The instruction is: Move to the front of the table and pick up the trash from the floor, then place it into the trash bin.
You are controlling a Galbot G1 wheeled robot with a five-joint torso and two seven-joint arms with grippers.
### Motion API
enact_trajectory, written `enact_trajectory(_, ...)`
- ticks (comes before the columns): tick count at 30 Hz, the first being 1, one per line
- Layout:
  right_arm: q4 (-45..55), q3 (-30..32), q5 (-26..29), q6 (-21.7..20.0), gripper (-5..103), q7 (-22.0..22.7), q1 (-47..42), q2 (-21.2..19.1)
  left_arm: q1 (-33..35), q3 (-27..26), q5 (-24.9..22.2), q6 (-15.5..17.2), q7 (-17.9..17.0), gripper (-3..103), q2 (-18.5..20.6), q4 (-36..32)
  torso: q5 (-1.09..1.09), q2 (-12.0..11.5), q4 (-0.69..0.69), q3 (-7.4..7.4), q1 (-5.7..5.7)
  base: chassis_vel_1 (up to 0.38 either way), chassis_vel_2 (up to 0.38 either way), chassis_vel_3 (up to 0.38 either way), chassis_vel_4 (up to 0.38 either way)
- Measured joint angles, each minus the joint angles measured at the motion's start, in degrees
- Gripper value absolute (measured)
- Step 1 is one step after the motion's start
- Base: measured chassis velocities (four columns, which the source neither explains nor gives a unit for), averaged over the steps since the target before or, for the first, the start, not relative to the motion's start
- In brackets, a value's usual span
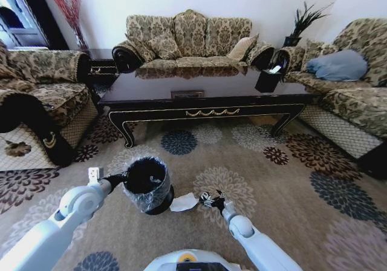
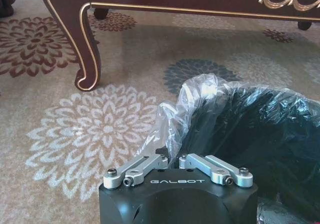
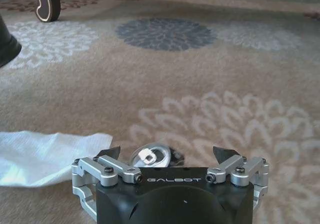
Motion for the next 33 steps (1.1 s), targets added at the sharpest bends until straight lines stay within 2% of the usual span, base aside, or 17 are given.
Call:
enact_trajectory(5,-1.73,-0.07,-1.53,0.43,100,0.02,0.15,1.55,-1.66,0.81,-0.46,0.02,0.05,5,0.26,0.62,0.0,0.0,0.01,0.0,0.0,0.0,0.0,0.0,0.0)
enact_trajectory(14,-2.41,1.31,-2.22,1.02,100,-0.03,-0.98,-0.66,-5.1,3.89,-0.67,0.03,0.08,5,0.24,1.87,0.0,0.0,0.0,0.0,0.0,0.0,0.0,0.0,0.0)
enact_trajectory(20,-3.41,1.75,-2.96,1.45,103,-0.32,-1.2,-0.47,-6.73,4.85,-0.86,0.0,0.1,5,0.52,2.51,0.01,0.0,0.0,0.0,0.0,0.0,0.0,0.0,0.0)
enact_trajectory(22,-3.76,1.77,-3.27,1.6,99,-0.47,-1.19,-0.39,-6.92,4.92,-0.94,-0.03,0.11,5,0.57,2.58,0.01,0.0,0.0,0.0,0.0,0.0,0.0,0.0,0.0)
enact_trajectory(25,-4.45,1.76,-3.9,2.06,84,-0.8,-0.94,-0.13,-6.62,4.83,-0.89,-0.05,0.34,5,0.58,2.74,0.01,0.0,0.0,0.0,0.0,0.0,0.0,0.0,0.0)
enact_trajectory(28,-4.59,1.75,-4.05,2.19,79,-1.02,-0.87,-0.07,-6.48,4.69,-0.87,-0.06,0.41,5,0.58,2.78,0.01,0.0,0.02,0.0,0.0,0.0,0.0,0.0,0.0)
enact_trajectory(29,-4.65,1.72,-4.17,2.33,68,-1.28,-0.85,-0.1,-6.47,4.52,-0.88,-0.07,0.45,5,0.65,2.79,0.01,0.0,0.01,0.0,0.0,0.0,0.0,0.0,0.0)
enact_trajectory(30,-4.69,1.7,-4.29,2.42,68,-1.42,-0.83,-0.2,-6.48,4.41,-0.91,-0.08,0.48,5,0.72,2.78,0.02,0.0,0.01,-0.01,0.0,0.0,0.0,0.0,0.0)
enact_trajectory(33,-4.71,1.68,-4.55,2.57,57,-1.59,-0.83,-0.33,-6.52,4.33,-0.94,-0.1,0.5,5,0.75,2.77,0.02,0.0,0.01,-0.01,0.0,0.0,0.0,0.0,0.0)
